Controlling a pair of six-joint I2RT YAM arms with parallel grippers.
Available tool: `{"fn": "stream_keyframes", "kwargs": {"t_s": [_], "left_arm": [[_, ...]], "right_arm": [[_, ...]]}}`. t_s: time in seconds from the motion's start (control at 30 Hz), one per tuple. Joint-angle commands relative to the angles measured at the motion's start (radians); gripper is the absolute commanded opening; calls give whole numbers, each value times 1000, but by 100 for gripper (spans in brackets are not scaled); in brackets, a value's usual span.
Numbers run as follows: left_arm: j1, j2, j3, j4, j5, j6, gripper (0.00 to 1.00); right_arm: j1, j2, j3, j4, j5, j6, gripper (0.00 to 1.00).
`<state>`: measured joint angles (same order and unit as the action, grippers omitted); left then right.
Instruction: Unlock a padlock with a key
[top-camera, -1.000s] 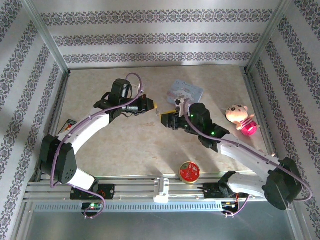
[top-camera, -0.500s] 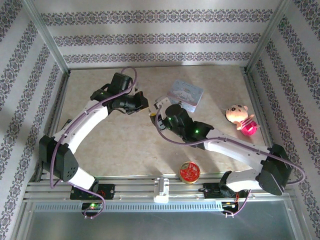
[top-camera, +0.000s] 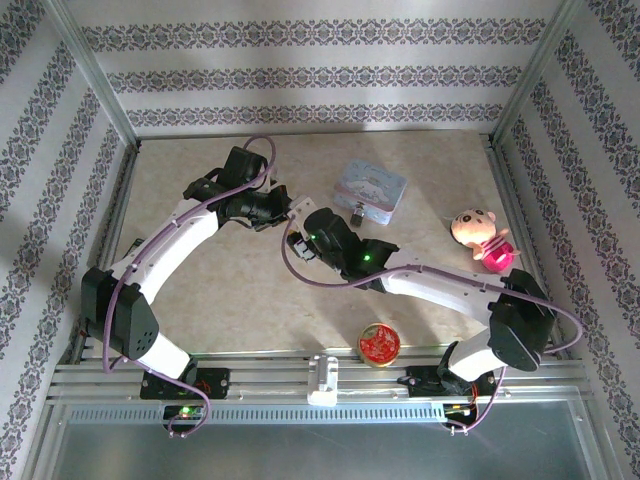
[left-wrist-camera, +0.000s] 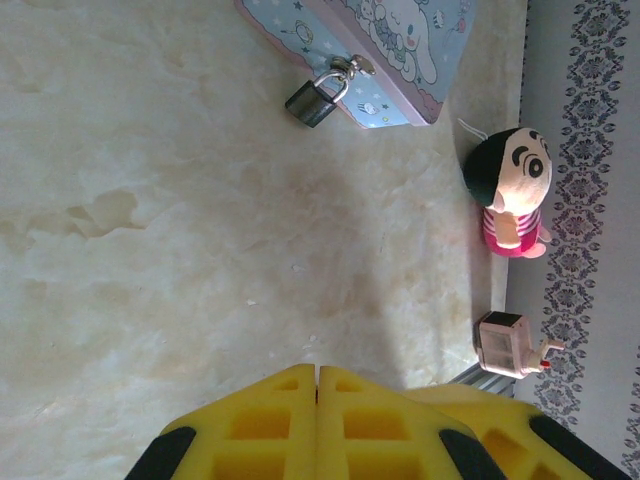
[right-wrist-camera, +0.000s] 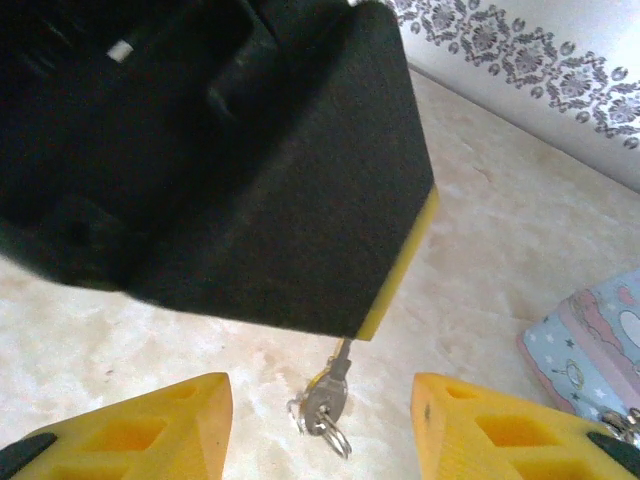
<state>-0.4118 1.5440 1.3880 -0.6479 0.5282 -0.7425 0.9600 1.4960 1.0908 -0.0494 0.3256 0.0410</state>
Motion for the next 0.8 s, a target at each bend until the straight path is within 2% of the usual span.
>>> {"fn": "stream_keyframes", "kwargs": {"t_s": [0.0, 0.27, 0.37, 0.43, 0.57, 0.67, 0.77], "left_arm": [[4, -2, 10, -15, 29, -15, 0], [7, -1, -9, 11, 68, -28, 0], [10, -2, -19, 24, 86, -32, 0], [20, -7, -34, 49, 104, -47, 1], [48, -36, -94, 155, 150, -105, 28], [68, -72, -132, 226, 157, -137, 49], [87, -119, -170, 274, 122, -145, 56]], "right_arm": [[6, 17, 33, 20, 71, -25, 48], [6, 50, 35, 56, 109, -23, 31], [6, 47, 30, 65, 118, -8, 9], [5, 41, 17, 72, 110, 6, 0], [-20, 14, -16, 72, 40, 66, 0], [-73, -29, -68, 97, -93, 152, 0], [-141, -82, -143, 162, -235, 246, 0]]}}
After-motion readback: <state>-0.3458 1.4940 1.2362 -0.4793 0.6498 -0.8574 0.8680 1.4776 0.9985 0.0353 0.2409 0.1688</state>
